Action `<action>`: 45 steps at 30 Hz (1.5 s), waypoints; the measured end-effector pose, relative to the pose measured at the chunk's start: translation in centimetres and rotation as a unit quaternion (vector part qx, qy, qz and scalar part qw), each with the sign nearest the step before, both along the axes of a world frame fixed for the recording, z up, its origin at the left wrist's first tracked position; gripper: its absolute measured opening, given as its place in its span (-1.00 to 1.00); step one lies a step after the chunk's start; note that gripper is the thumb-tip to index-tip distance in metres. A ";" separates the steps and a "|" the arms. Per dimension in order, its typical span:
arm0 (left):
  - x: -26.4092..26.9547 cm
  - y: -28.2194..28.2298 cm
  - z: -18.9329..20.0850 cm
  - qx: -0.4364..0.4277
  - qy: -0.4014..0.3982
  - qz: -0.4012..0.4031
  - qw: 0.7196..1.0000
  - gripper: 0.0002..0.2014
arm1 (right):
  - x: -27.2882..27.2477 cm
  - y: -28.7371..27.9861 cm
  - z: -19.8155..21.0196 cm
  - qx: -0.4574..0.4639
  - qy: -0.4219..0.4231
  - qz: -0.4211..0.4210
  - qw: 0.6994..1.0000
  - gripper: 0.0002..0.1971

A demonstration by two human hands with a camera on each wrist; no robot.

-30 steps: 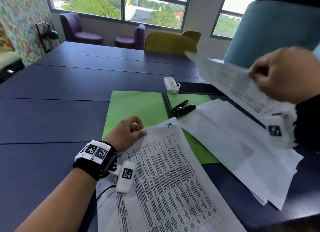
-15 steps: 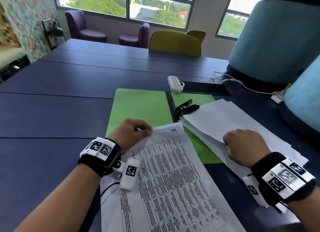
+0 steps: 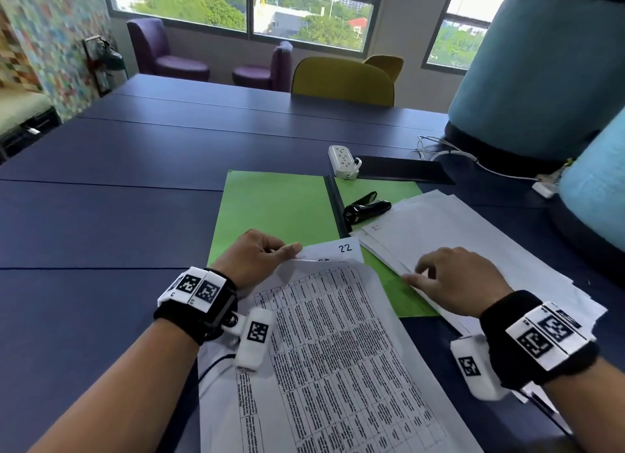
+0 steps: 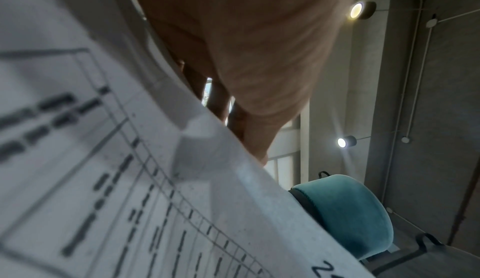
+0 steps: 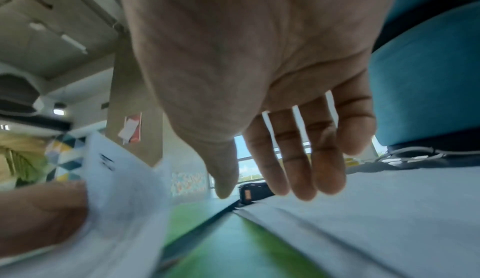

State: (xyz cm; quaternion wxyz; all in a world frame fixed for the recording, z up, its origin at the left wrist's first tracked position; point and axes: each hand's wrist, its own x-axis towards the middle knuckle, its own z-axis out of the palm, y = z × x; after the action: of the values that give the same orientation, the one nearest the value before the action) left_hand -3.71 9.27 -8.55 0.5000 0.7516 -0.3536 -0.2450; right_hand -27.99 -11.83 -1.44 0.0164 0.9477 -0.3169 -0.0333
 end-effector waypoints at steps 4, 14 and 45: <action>0.0 0.1 0.0 0.008 0.003 -0.007 1.000 -0.67 | 1.6 2.1 -0.5 0.059 -0.102 0.026 0.993 -0.64; -0.4 0.2 0.4 0.021 -0.003 -0.001 1.000 -0.92 | 3.1 4.0 -1.9 0.218 -0.190 0.067 0.955 -0.61; 0.8 0.5 0.7 0.001 -0.038 -0.025 0.999 -0.83 | 5.0 4.4 -1.9 0.306 -0.439 -0.030 0.844 -0.70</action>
State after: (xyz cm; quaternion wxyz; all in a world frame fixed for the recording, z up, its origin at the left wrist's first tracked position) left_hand -2.87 9.77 -7.87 0.4794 0.7515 -0.3909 -0.2293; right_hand -23.00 -7.40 -3.31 -0.4165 0.8101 -0.2932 0.2903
